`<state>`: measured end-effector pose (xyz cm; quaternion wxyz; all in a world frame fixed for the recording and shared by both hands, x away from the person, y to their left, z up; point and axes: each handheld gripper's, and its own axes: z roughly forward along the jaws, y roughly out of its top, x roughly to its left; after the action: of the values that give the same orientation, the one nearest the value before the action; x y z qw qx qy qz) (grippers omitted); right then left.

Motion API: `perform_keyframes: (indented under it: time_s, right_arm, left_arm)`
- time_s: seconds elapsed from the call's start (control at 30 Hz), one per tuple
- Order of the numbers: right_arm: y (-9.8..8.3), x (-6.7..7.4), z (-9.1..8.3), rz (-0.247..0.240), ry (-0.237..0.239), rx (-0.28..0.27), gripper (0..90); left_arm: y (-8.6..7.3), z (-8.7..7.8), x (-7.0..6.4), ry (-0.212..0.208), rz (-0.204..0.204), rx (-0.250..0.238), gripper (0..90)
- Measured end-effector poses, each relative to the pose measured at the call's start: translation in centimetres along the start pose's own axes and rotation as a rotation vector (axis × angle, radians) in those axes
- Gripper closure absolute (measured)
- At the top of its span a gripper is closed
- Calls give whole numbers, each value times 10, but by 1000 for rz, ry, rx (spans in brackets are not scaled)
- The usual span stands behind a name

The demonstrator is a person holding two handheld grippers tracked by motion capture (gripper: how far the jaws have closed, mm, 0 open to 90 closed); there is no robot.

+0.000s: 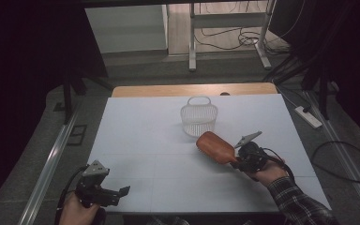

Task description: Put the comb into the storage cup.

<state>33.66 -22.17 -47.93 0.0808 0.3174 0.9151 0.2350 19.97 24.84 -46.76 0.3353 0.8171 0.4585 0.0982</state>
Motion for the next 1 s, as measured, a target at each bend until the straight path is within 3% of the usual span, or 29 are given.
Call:
perform_keyframes:
  time_s: [0.33,0.63,1.0]
  right_arm:
    - [1,5,-8,-15,12,-44,715]
    - [3,10,-20,-34,14,-112,715]
    - [5,11,-31,-34,12,-183,715]
  left_arm:
    - [5,1,1,-18,6,-34,0]
    - [15,0,3,-57,-31,-87,0]
    - [32,0,6,-68,-52,-129,0]
